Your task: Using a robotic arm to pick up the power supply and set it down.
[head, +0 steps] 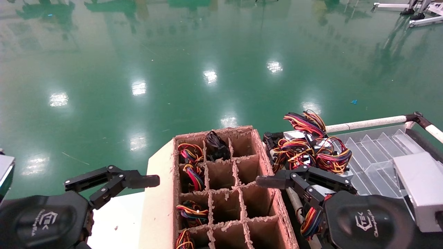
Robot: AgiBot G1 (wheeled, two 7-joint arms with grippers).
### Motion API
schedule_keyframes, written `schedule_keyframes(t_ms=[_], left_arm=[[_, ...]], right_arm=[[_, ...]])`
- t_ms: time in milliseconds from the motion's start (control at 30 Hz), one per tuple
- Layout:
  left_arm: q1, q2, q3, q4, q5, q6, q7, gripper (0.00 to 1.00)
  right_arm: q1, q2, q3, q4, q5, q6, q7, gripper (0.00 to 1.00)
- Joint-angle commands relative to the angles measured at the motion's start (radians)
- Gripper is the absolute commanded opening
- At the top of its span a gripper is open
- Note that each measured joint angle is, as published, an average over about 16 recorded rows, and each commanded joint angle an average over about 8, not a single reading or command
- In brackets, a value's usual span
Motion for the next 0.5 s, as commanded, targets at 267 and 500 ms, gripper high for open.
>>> schedule_keyframes(t_ms=[267, 500], left_arm=[[0.000, 0.000, 0.000, 0.000, 0.000, 0.000, 0.000, 0.00], [0.000, 0.000, 0.000, 0.000, 0.000, 0.000, 0.000, 0.00]], right_arm=[[0.000, 0.000, 0.000, 0.000, 0.000, 0.000, 0.000, 1.00], [0.000, 0.000, 0.000, 0.000, 0.000, 0.000, 0.000, 1.00]])
